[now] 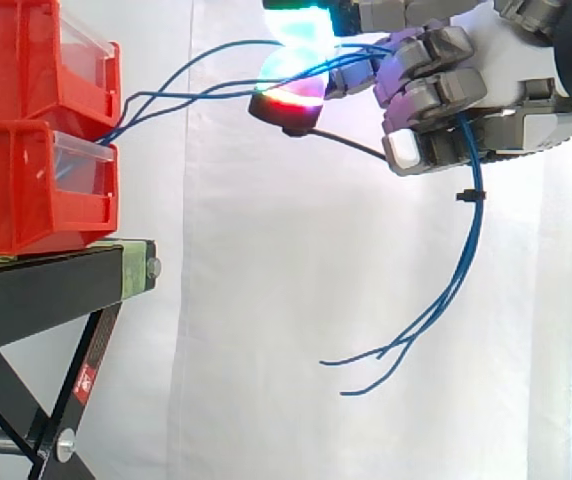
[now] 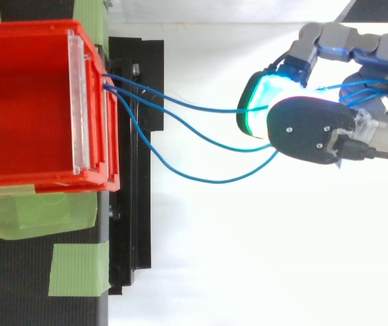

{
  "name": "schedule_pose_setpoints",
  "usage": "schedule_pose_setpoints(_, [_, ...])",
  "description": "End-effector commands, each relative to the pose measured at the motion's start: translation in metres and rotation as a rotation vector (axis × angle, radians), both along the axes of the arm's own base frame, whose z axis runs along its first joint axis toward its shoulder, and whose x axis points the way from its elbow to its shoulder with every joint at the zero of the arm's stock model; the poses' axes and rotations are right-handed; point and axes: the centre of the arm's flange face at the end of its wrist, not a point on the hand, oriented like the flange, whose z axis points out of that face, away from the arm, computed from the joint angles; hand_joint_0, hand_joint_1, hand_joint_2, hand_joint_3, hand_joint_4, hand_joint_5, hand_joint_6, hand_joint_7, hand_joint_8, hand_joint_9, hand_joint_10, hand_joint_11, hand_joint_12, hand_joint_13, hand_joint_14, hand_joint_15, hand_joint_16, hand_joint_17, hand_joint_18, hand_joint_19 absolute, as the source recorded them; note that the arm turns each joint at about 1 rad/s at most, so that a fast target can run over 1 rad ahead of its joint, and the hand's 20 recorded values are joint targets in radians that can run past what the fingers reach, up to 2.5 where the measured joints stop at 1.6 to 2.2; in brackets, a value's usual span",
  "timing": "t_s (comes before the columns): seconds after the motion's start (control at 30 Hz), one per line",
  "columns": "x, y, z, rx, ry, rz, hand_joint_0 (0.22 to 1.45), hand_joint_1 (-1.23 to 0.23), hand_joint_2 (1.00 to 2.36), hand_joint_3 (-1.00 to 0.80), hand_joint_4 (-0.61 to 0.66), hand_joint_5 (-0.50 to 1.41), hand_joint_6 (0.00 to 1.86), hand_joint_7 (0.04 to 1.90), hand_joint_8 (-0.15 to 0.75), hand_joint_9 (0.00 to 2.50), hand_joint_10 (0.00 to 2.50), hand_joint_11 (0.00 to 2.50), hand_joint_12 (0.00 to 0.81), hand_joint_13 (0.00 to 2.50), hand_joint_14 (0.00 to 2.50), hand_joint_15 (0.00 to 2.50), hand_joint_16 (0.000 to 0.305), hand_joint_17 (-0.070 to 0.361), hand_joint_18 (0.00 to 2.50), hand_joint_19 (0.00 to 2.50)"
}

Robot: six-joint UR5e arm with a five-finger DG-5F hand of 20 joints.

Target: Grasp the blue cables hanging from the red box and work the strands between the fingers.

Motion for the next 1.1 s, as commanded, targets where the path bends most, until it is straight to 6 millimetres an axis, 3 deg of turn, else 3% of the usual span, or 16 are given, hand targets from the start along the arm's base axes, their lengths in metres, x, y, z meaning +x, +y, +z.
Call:
schedule_pose_setpoints(0.0, [-0.0002,0.0,-0.0002,-0.001,0.002,0.0,0.87,-0.66,1.02,-0.14,0.25,0.54,0.02,1.43,0.478,1.74,2.5,2.5,0.586,1.94,2.5,1.6,0.255,0.191,2.5,0.58])
schedule_pose_setpoints(0.33, [-0.0013,-0.0004,-0.0011,-0.033,0.039,-0.001,0.84,-0.65,1.02,-0.27,0.28,0.47,0.01,1.45,0.478,1.74,2.5,2.5,0.586,1.94,2.5,1.6,0.255,0.191,2.5,0.58])
schedule_pose_setpoints(0.47, [-0.0013,0.0003,-0.001,-0.058,0.061,-0.007,0.83,-0.65,1.02,-0.45,0.26,0.45,0.01,1.46,0.478,1.74,2.5,2.5,0.586,1.94,2.5,1.6,0.255,0.191,2.5,0.58])
schedule_pose_setpoints(0.87, [-0.0007,0.0057,-0.0003,-0.098,0.092,-0.007,0.82,-0.64,1.02,-0.55,0.27,0.45,0.01,1.46,0.478,1.74,2.5,2.5,0.586,1.94,2.5,1.6,0.255,0.191,2.5,0.58])
schedule_pose_setpoints(1.07, [-0.0001,0.006,0.0002,-0.098,0.089,-0.008,0.79,-0.63,1.01,-0.7,0.27,0.44,0.01,1.46,0.478,1.74,2.5,2.5,0.586,1.94,2.5,1.6,0.255,0.191,2.5,0.58])
